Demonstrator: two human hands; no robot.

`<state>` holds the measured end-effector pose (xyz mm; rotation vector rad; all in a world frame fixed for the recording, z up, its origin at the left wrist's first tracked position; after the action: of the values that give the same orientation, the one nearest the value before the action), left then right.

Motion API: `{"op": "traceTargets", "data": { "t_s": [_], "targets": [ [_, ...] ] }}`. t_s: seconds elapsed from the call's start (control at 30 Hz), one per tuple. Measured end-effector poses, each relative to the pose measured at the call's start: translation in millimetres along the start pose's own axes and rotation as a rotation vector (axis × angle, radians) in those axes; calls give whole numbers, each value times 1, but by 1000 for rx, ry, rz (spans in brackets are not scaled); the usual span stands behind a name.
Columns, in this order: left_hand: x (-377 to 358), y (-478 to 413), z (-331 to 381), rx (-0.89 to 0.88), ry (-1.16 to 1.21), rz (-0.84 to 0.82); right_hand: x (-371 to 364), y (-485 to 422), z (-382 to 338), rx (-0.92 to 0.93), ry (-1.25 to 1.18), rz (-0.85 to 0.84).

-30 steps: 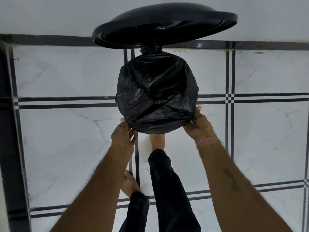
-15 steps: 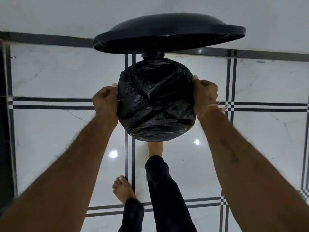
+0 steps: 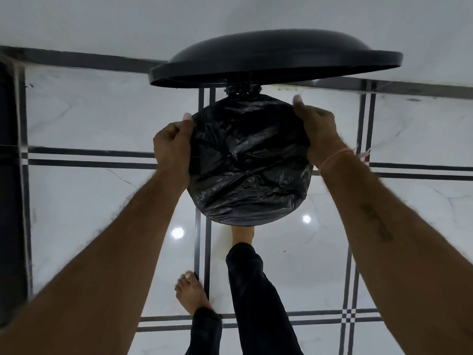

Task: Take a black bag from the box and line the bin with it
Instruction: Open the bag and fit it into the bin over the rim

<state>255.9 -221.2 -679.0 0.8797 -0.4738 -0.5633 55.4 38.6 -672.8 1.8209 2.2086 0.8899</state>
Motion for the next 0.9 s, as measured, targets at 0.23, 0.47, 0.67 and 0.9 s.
{"op": "traceTargets", "data": {
  "t_s": [0.23, 0.47, 0.67, 0.9],
  "targets": [
    [-22, -21, 11, 319, -38, -64, -20, -30, -5, -156, -5, -118],
    [-10, -12, 3, -67, -45, -48, 13, -17, -23, 309, 493, 167],
    [-4, 2, -29, -127, -48, -123, -107, 146, -42, 1131, 874, -539],
    [-2, -5, -36, -197, -112, 24, -163, 54, 35, 758, 1179, -820]
  ]
}}
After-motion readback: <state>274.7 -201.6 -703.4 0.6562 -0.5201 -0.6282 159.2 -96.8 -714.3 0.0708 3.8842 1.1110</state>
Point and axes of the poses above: each hand's wrist, its own y-axis away from the middle knuckle, its own x-axis out of the back of the hand, z = x × y, the point moved 9 cm from there along -y, towards the middle knuckle, and after that the axes turned 13 degrees about x, right-handed, at the moved point
